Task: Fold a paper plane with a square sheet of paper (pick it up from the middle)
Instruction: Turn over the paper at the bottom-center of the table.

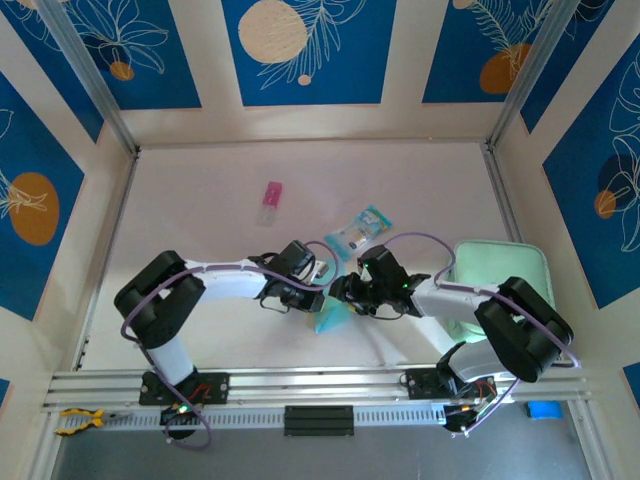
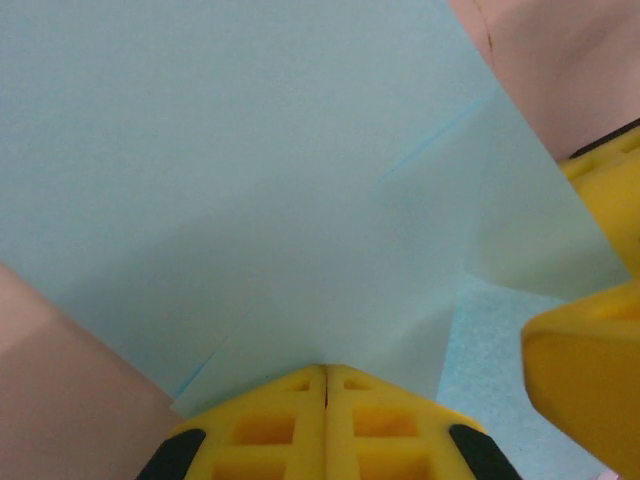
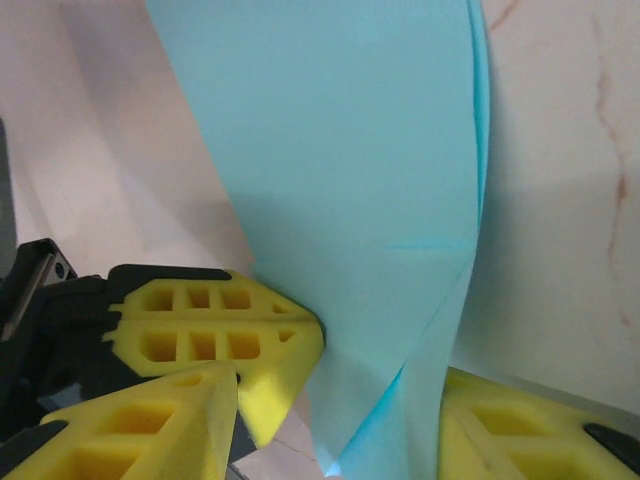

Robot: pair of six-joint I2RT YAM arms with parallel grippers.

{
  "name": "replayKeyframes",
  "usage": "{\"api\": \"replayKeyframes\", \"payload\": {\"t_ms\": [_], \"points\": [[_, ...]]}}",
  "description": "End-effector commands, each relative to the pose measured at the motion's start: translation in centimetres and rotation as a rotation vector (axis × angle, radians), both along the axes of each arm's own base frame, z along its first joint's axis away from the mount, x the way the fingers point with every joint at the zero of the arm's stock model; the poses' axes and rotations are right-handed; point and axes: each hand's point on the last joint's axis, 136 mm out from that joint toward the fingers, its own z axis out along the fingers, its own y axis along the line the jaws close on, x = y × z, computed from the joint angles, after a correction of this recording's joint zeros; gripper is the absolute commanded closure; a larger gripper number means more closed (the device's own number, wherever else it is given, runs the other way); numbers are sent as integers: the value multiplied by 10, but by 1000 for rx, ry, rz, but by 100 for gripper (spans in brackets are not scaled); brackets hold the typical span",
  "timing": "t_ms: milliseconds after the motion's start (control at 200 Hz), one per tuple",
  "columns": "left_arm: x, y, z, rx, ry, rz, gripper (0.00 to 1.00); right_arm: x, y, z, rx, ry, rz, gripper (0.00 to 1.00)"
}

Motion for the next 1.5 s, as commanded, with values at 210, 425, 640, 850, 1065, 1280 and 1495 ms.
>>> {"api": "replayKeyframes", "payload": {"t_ms": [210, 425, 640, 850, 1065, 1280, 1495], "points": [[-10, 14, -6, 45, 32, 4, 96, 3, -7, -6, 21, 2, -17, 50], [-8, 12, -2, 31, 25, 7, 95, 4, -10, -11, 31, -15, -22, 55], [-9, 12, -3, 25, 29, 9, 95, 6, -11, -12, 50, -44, -16, 65], [-8, 10, 0, 9, 29, 13, 94, 6, -11, -17, 50, -49, 0, 72], [-8, 10, 2, 5, 29, 19, 93, 7, -12, -20, 52, -44, -4, 77], [-7, 10, 10, -8, 28, 52, 88, 7, -10, -13, 75, -71, 27, 91], [-3, 15, 30, -24, 5, 117, 75, 5, -7, -2, 100, -106, 72, 95]]}}
